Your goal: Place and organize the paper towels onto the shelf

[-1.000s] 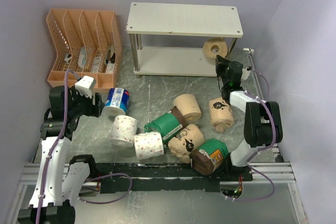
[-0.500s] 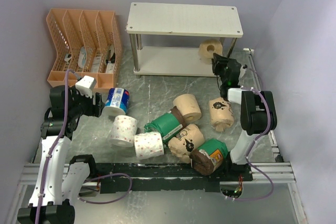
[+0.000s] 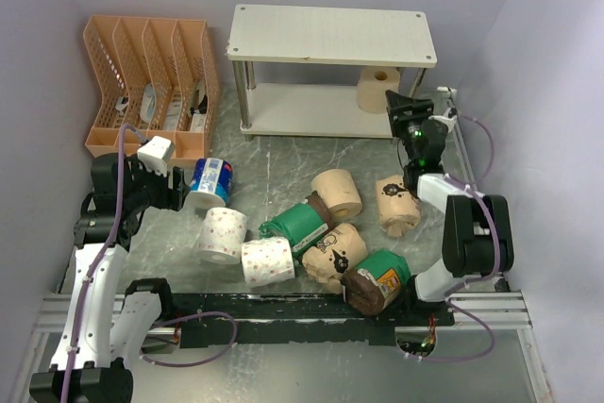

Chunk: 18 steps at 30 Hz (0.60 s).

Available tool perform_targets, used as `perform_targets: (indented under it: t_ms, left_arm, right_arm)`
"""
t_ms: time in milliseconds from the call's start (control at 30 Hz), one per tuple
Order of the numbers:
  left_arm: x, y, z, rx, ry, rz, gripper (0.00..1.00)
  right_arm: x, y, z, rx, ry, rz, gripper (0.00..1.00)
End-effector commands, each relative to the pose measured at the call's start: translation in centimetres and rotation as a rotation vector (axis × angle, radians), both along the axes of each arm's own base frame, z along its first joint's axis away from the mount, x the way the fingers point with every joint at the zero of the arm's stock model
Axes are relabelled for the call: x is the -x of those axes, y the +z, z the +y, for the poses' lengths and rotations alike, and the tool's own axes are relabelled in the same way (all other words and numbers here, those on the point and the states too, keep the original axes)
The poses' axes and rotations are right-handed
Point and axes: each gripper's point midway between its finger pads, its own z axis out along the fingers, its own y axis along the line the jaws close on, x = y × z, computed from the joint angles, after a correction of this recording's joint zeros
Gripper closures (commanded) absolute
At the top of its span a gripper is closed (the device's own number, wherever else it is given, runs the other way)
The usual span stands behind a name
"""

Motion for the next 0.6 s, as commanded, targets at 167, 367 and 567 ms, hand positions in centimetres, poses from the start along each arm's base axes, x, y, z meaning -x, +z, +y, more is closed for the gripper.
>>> perform_targets:
  t_ms: [167, 367, 567]
  left_arm:
    - [0.0, 0.6, -0.6, -0.002, -0.026, -0.028, 0.23]
    - [0.2, 0.8, -0.8, 0.000, -0.035, -0.037, 0.23]
    - [0.2, 0.9, -0.8, -0.001, -0.036, -0.044, 0.23]
  right_arm:
    - [7.2, -2.3, 5.3, 0.883, 0.268, -0.024, 0.38]
    - [11.9, -6.5, 7.7, 1.165, 0.495, 0.030, 0.36]
    - [16.0, -6.6, 8.0, 1.400, 0.579, 0.003, 0.36]
